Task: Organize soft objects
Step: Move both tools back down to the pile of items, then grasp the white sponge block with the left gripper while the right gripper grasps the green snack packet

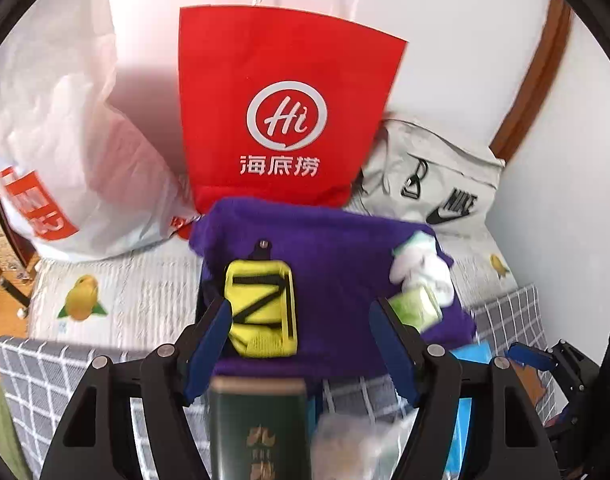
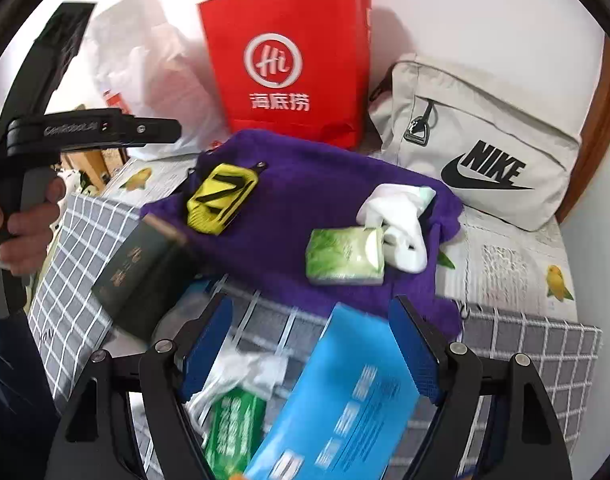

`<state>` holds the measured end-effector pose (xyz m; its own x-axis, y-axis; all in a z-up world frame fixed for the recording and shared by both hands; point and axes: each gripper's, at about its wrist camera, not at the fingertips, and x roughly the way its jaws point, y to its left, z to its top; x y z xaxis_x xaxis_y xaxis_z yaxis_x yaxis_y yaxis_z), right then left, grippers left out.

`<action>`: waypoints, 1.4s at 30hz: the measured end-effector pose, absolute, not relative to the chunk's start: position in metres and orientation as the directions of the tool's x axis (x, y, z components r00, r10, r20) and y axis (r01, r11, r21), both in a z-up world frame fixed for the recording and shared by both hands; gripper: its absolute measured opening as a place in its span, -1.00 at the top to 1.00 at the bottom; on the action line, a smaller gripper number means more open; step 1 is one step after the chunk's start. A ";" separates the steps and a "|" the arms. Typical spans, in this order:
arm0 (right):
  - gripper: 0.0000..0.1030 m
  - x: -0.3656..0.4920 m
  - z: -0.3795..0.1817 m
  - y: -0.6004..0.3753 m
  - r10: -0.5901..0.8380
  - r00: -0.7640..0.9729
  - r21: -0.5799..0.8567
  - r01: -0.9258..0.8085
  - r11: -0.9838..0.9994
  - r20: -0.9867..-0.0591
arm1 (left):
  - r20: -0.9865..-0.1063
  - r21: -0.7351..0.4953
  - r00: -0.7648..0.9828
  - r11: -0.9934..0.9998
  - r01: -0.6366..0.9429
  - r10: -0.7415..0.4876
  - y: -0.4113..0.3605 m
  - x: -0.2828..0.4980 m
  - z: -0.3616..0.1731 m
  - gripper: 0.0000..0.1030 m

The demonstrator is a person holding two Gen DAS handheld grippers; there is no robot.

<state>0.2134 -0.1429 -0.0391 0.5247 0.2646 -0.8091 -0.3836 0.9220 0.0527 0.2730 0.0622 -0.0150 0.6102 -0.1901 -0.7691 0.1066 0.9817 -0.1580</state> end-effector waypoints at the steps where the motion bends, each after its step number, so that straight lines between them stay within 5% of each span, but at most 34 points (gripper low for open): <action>1: -0.57 0.205 -0.038 -0.143 0.265 0.527 0.050 -0.387 0.921 -0.808 | -0.764 -0.146 0.618 0.982 0.117 -0.188 0.062 0.260 -0.012 -0.35; 20: -0.57 0.083 -0.080 -0.137 0.392 0.447 0.219 -0.389 0.895 -0.804 | -0.766 -0.220 0.571 0.955 0.199 -0.295 0.079 0.107 -0.097 -0.45; 29: -0.57 0.055 -0.106 -0.154 0.372 0.420 0.237 -0.339 0.911 -0.828 | -0.761 -0.114 0.585 0.946 0.302 -0.279 0.049 0.103 -0.127 -0.62; 32: -0.57 0.052 -0.112 -0.159 0.365 0.416 0.245 -0.314 0.917 -0.833 | -0.780 0.009 0.601 0.957 0.290 -0.175 0.038 0.105 -0.140 -0.71; 37: -0.57 0.051 -0.117 -0.161 0.344 0.427 0.229 -0.298 0.927 -0.837 | -0.790 0.051 0.600 0.961 0.272 -0.128 0.037 0.109 -0.145 -0.70; 39: -0.57 0.053 -0.119 -0.160 0.331 0.429 0.215 -0.296 0.931 -0.840 | -0.782 0.018 0.605 0.965 0.263 -0.151 0.043 0.108 -0.139 -0.46; 42: -0.57 0.057 -0.124 -0.156 0.326 0.431 0.207 -0.299 0.932 -0.842 | -0.780 -0.033 0.598 0.967 0.254 -0.184 0.053 0.108 -0.135 -0.36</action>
<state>0.0565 -0.1565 -0.1238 0.4310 0.3255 -0.8416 -0.2988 0.9315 0.2073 0.1077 0.0526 -0.1349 0.5983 -0.1838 -0.7799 0.2542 0.9666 -0.0328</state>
